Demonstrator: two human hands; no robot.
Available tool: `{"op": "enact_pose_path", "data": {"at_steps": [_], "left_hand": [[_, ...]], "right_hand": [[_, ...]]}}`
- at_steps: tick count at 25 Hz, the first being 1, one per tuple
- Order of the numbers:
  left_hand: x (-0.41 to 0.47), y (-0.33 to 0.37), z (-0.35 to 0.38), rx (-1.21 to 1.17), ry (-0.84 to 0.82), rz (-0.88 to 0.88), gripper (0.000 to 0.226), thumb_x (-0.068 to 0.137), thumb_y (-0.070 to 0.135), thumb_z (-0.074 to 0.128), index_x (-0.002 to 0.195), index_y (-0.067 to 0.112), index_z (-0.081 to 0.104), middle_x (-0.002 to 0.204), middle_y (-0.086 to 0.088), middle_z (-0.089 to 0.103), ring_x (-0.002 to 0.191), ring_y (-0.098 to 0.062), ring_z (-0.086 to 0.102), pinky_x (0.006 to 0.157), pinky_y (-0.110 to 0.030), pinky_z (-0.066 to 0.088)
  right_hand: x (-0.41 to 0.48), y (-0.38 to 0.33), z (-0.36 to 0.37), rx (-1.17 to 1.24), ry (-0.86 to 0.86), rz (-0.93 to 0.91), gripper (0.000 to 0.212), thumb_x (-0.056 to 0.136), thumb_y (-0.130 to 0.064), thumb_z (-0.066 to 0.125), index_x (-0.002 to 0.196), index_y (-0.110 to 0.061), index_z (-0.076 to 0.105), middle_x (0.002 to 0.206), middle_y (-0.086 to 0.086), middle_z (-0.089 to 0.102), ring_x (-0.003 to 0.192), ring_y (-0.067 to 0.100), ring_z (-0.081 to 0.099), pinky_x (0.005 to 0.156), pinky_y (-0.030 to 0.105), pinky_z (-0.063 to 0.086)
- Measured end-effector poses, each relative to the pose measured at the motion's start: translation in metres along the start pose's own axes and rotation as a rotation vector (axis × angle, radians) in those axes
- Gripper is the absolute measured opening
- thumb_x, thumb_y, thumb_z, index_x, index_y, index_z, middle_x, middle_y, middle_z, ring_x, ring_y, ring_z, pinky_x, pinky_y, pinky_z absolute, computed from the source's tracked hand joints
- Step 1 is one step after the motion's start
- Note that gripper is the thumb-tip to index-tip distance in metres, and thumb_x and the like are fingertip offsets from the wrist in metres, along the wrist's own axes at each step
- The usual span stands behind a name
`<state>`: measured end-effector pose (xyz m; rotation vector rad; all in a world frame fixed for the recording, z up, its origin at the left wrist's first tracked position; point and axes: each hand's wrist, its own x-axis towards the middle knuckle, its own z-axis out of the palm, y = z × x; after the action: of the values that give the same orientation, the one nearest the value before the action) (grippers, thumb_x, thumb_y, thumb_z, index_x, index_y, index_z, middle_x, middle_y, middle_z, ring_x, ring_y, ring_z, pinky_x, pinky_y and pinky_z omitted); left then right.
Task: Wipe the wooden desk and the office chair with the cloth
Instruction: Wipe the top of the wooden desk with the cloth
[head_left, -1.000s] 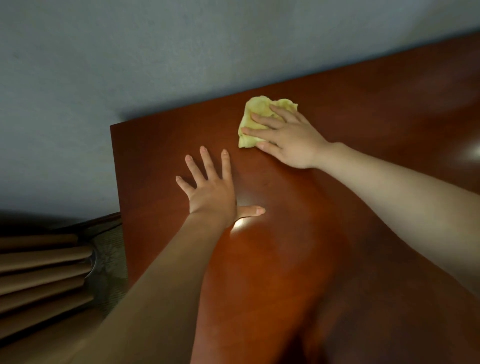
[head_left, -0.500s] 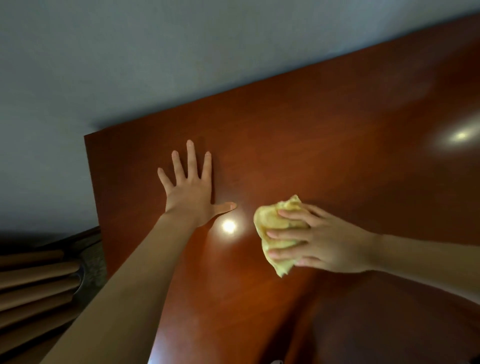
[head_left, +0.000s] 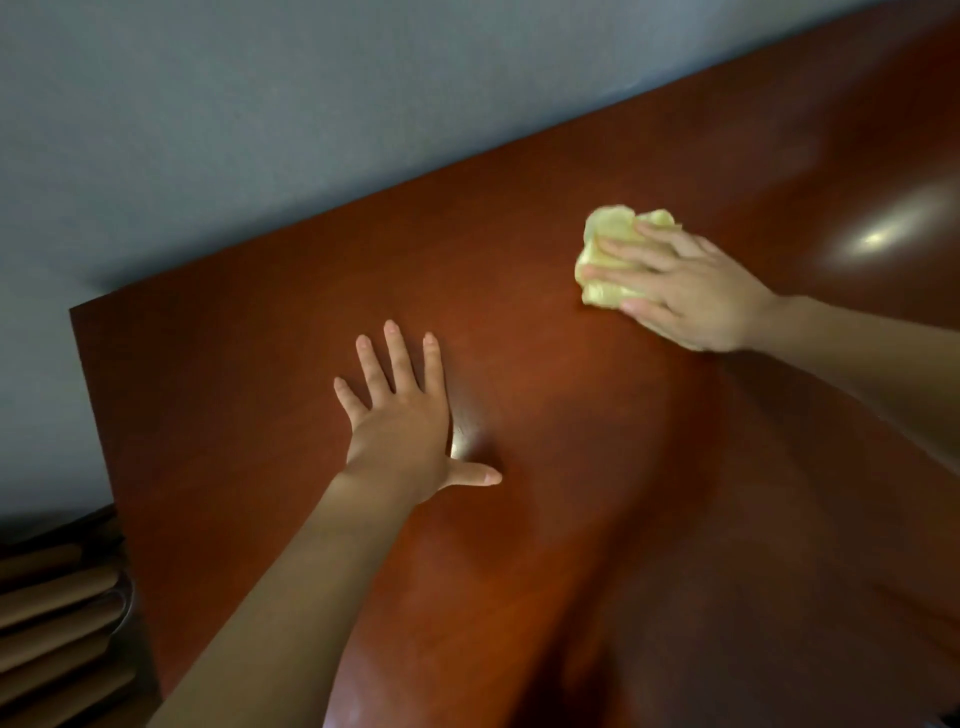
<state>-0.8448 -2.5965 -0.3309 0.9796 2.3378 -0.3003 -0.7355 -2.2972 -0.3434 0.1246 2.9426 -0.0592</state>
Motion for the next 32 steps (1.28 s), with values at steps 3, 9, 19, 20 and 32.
{"op": "enact_pose_path", "data": {"at_steps": [3, 9, 19, 20, 32], "left_hand": [[0.001, 0.001, 0.002, 0.004, 0.004, 0.001, 0.144, 0.054, 0.085, 0.055, 0.139, 0.008, -0.033, 0.144, -0.026, -0.037, 0.134, -0.050, -0.027, 0.109, -0.064, 0.004], [0.003, 0.003, 0.001, 0.018, 0.004, 0.002, 0.145, 0.054, 0.085, 0.054, 0.139, 0.007, -0.032, 0.145, -0.028, -0.036, 0.134, -0.051, -0.025, 0.109, -0.065, 0.007], [0.007, -0.026, -0.017, -0.255, 0.018, 0.059, 0.104, 0.077, 0.058, 0.065, 0.151, 0.029, -0.002, 0.157, -0.005, -0.019, 0.144, -0.031, -0.015, 0.113, -0.056, 0.007], [0.006, -0.029, -0.016, -0.285, 0.054, 0.050, 0.095, 0.081, 0.054, 0.063, 0.151, 0.030, 0.003, 0.159, -0.003, -0.013, 0.145, -0.029, -0.011, 0.113, -0.055, 0.008], [-0.067, 0.023, 0.031, -0.121, 0.100, 0.118, 0.083, 0.091, 0.060, 0.040, 0.151, 0.025, -0.004, 0.157, -0.004, -0.022, 0.142, -0.029, -0.024, 0.113, -0.056, -0.006]], "right_hand": [[0.044, 0.009, -0.003, 0.088, -0.001, 0.254, 0.047, 0.097, -0.052, 0.021, 0.142, -0.057, 0.008, 0.158, -0.015, 0.008, 0.145, 0.026, 0.003, 0.112, 0.052, 0.012], [0.099, -0.019, -0.006, 0.286, 0.019, 0.633, 0.046, 0.099, -0.050, 0.020, 0.144, -0.052, 0.014, 0.158, -0.014, 0.003, 0.145, 0.032, -0.007, 0.115, 0.051, -0.006], [0.047, -0.127, 0.010, 0.185, 0.013, 0.188, 0.047, 0.096, -0.054, 0.026, 0.141, -0.057, 0.013, 0.158, -0.016, 0.005, 0.144, 0.029, -0.008, 0.114, 0.052, -0.009], [0.035, -0.138, 0.013, 0.189, 0.014, 0.144, 0.048, 0.096, -0.054, 0.027, 0.142, -0.056, 0.015, 0.158, -0.015, 0.006, 0.144, 0.028, -0.009, 0.113, 0.050, -0.011], [-0.178, -0.162, 0.053, 0.052, 0.018, -0.278, 0.045, 0.099, -0.049, 0.028, 0.143, -0.042, 0.033, 0.154, -0.011, 0.027, 0.144, 0.027, 0.014, 0.115, 0.047, 0.014]]}}
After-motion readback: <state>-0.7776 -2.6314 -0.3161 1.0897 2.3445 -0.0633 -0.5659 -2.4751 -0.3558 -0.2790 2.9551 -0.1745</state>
